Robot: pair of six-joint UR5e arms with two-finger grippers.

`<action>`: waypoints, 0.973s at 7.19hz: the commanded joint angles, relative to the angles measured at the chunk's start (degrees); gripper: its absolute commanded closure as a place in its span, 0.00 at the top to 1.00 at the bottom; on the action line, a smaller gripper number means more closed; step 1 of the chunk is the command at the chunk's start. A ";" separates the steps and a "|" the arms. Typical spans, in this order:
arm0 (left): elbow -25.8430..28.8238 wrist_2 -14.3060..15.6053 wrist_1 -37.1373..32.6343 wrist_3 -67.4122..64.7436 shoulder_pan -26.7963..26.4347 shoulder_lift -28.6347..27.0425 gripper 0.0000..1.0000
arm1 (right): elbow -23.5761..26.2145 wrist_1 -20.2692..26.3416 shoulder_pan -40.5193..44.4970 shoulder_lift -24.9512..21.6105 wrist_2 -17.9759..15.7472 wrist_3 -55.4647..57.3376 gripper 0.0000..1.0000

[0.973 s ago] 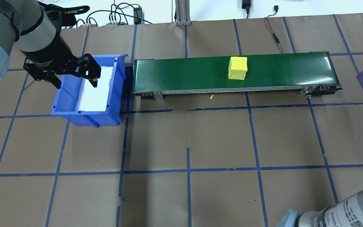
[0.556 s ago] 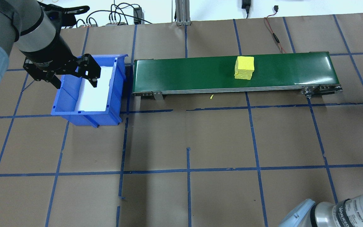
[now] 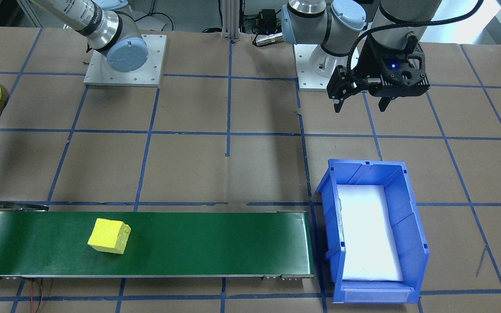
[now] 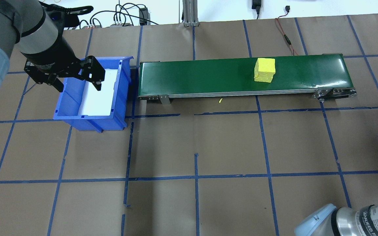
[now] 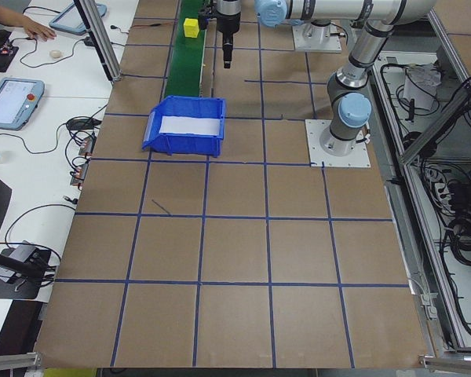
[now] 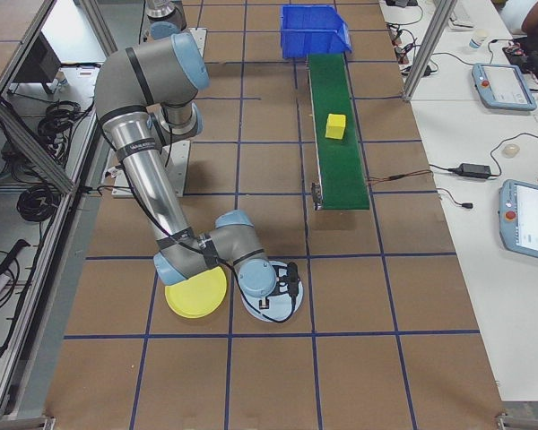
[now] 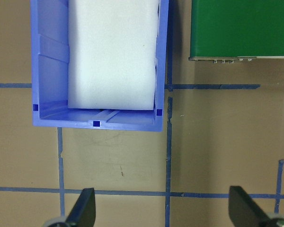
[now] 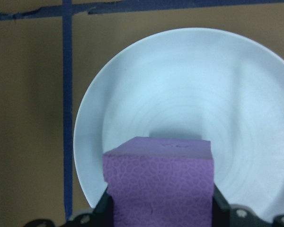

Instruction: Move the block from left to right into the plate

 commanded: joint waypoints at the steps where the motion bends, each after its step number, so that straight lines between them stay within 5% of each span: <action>1: 0.00 0.00 0.00 -0.01 0.00 0.00 1.00 | -0.29 -0.38 -0.14 -0.32 0.21 0.48 0.99; 3: 0.00 0.00 0.00 -0.01 0.00 0.00 1.00 | -1.00 -0.29 1.08 -2.16 0.39 1.01 0.99; 7: 0.00 0.00 0.00 -0.01 0.00 0.00 1.00 | -0.91 0.33 21.95 -8.49 2.22 25.00 0.99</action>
